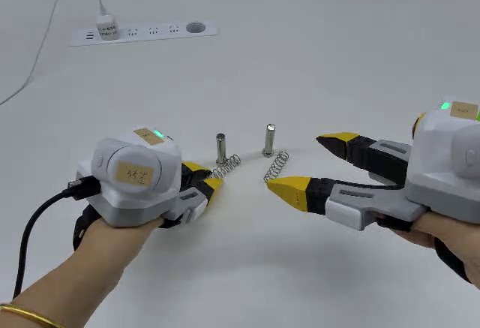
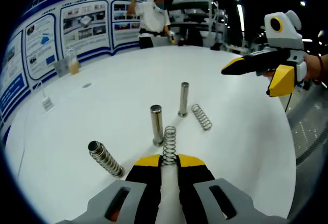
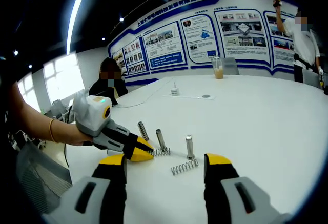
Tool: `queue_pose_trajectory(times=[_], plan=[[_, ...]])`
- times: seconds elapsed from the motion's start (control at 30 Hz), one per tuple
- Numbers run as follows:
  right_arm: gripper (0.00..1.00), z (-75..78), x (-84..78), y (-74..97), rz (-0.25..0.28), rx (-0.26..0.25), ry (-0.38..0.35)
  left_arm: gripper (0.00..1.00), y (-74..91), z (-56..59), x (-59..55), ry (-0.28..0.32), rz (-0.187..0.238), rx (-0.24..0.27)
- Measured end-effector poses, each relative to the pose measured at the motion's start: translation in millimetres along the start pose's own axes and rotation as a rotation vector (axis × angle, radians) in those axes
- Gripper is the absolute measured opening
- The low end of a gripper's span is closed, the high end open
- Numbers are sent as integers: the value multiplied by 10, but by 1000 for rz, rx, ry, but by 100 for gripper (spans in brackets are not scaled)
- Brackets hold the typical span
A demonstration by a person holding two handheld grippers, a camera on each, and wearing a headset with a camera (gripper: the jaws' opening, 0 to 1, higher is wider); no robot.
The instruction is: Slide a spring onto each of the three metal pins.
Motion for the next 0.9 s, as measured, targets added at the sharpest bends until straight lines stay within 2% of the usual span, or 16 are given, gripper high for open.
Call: queue_pose_trajectory(times=[0.13,0.33,0.53,0.7,0.9], plan=[[61,3,25,-2,7,-5,2,11,1,2,0,-26,2,5],[61,-14,66,-26,21,4,-29,10,23,16,-6,-22,6,-5],[62,-14,95,-28,30,10,-73,10,122,37,33,-18,39,-5],[62,-30,141,-31,50,19,-131,10,228,76,63,-38,60,-4],[60,-61,180,-74,64,47,-189,10,386,127,157,-52,111,-6]])
Point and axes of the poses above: the centre of the closed fingertips' face, and the gripper's own axes: y roughly backward along the fingers, z roughly to its right, x roughly out of its top, the point moved 7 cm from there along y, roughly backward along the fingers, and after that the axes turned 2 degrees about x, right-handed, at the moved point
